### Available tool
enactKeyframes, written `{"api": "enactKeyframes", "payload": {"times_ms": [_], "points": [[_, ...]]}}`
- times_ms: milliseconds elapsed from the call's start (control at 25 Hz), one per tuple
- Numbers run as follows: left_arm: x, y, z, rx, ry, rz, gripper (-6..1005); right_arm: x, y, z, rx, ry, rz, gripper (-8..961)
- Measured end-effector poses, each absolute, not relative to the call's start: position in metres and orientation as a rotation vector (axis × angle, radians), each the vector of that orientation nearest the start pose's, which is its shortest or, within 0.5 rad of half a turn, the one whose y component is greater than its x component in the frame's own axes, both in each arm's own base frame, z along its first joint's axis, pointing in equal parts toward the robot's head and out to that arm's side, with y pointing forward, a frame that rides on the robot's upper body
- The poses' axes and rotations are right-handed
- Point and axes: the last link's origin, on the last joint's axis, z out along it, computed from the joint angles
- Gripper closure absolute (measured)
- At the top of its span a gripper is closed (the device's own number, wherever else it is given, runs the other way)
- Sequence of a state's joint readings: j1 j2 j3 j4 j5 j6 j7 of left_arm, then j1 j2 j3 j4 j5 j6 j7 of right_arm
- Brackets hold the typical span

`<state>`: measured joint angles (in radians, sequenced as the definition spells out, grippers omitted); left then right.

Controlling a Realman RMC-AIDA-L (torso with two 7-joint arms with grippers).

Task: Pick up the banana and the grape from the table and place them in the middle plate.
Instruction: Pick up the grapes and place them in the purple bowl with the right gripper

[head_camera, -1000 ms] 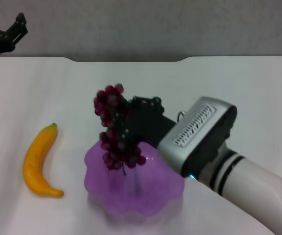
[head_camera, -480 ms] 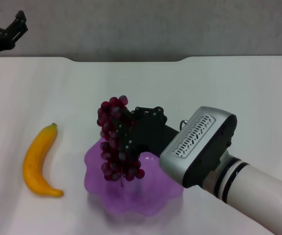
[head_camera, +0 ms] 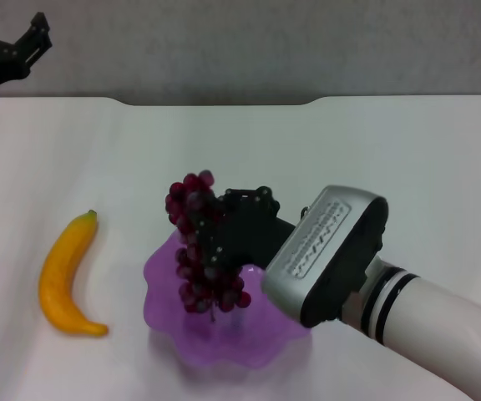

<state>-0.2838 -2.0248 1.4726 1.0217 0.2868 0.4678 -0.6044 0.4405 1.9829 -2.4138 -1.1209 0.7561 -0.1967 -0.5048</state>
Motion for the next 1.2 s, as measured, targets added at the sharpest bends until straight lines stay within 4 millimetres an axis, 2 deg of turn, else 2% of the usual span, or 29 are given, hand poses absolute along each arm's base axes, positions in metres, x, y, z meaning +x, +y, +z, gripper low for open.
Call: {"api": "enactKeyframes", "payload": {"times_ms": [200, 360, 680, 800, 1000, 1200], "points": [[-0.242, 0.407, 0.086, -1.624, -0.499, -0.775, 125, 0.14, 0.319, -0.129, -2.388, 0.003, 0.406, 743], [-0.241, 0.407, 0.086, -1.625, -0.497, -0.777, 125, 0.145, 0.32, -0.131, -2.392, -0.026, 0.373, 743], [-0.238, 0.409, 0.086, -1.627, -0.493, -0.782, 125, 0.17, 0.327, -0.136, -2.405, 0.021, 0.258, 742], [-0.236, 0.41, 0.086, -1.629, -0.489, -0.787, 125, 0.177, 0.328, -0.137, -2.403, 0.026, 0.236, 696], [-0.235, 0.41, 0.086, -1.629, -0.489, -0.787, 125, 0.178, 0.332, -0.135, -2.393, 0.039, 0.234, 468], [-0.235, 0.41, 0.085, -1.63, -0.489, -0.788, 126, 0.175, 0.336, -0.132, -2.379, 0.048, 0.246, 388]]}}
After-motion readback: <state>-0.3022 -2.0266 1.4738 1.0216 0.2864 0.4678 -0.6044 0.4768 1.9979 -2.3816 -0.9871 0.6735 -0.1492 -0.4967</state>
